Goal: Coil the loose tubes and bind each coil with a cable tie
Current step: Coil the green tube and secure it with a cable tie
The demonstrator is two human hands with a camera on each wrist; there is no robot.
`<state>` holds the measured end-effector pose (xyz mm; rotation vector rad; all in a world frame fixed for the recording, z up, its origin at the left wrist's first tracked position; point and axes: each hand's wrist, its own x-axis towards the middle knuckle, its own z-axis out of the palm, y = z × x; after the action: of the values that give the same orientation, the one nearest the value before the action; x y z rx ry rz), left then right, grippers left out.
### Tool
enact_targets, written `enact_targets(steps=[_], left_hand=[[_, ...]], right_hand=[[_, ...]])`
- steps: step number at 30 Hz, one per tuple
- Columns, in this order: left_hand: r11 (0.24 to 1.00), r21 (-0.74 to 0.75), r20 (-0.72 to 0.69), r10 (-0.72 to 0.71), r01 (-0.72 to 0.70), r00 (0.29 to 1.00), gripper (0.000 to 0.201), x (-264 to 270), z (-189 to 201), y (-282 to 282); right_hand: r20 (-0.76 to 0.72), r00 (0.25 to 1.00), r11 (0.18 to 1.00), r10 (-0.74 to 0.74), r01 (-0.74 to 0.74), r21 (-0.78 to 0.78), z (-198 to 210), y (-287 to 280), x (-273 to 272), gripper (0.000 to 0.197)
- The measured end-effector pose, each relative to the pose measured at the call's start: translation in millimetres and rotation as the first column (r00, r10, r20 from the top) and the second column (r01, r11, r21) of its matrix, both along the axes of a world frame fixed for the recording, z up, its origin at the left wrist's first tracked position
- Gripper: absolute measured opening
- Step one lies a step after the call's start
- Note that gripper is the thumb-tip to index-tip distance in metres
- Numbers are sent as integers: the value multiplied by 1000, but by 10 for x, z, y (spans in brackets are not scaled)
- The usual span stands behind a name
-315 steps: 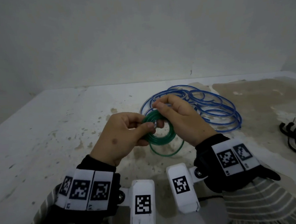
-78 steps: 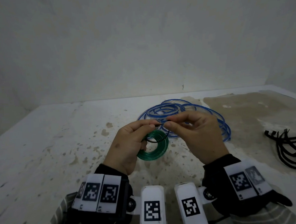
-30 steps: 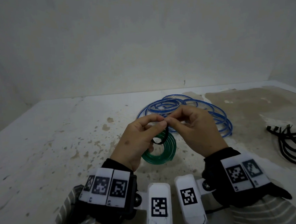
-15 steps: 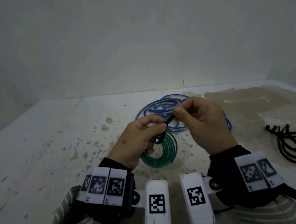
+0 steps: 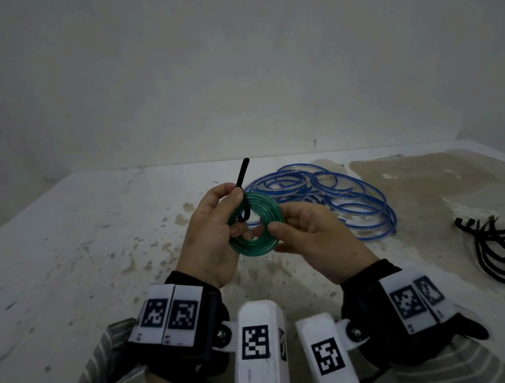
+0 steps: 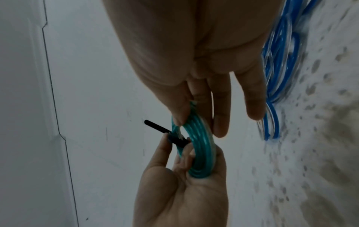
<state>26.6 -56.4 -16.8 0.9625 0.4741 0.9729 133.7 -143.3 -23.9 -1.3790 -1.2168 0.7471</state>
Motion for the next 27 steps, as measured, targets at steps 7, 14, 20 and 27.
enact_targets(steps=[7, 14, 20, 27], left_hand=[[990, 143, -99, 9, 6, 995, 13, 31, -25, -22], [907, 407, -339, 42, 106, 940, 8, -4, -90, 9], [887, 440, -386, 45, 141, 921, 7, -71, -84, 66], [902, 399, -403, 12, 164, 915, 10, -72, -97, 66]], right_hand=[[-111, 992, 997, -54, 60, 54, -38, 42, 7, 19], [5, 1000, 1000, -3, 3, 8, -53, 27, 43, 17], [2, 1000, 1000, -19, 19, -20, -52, 12, 48, 26], [104, 993, 995, 50, -40, -96, -34, -24, 66, 25]])
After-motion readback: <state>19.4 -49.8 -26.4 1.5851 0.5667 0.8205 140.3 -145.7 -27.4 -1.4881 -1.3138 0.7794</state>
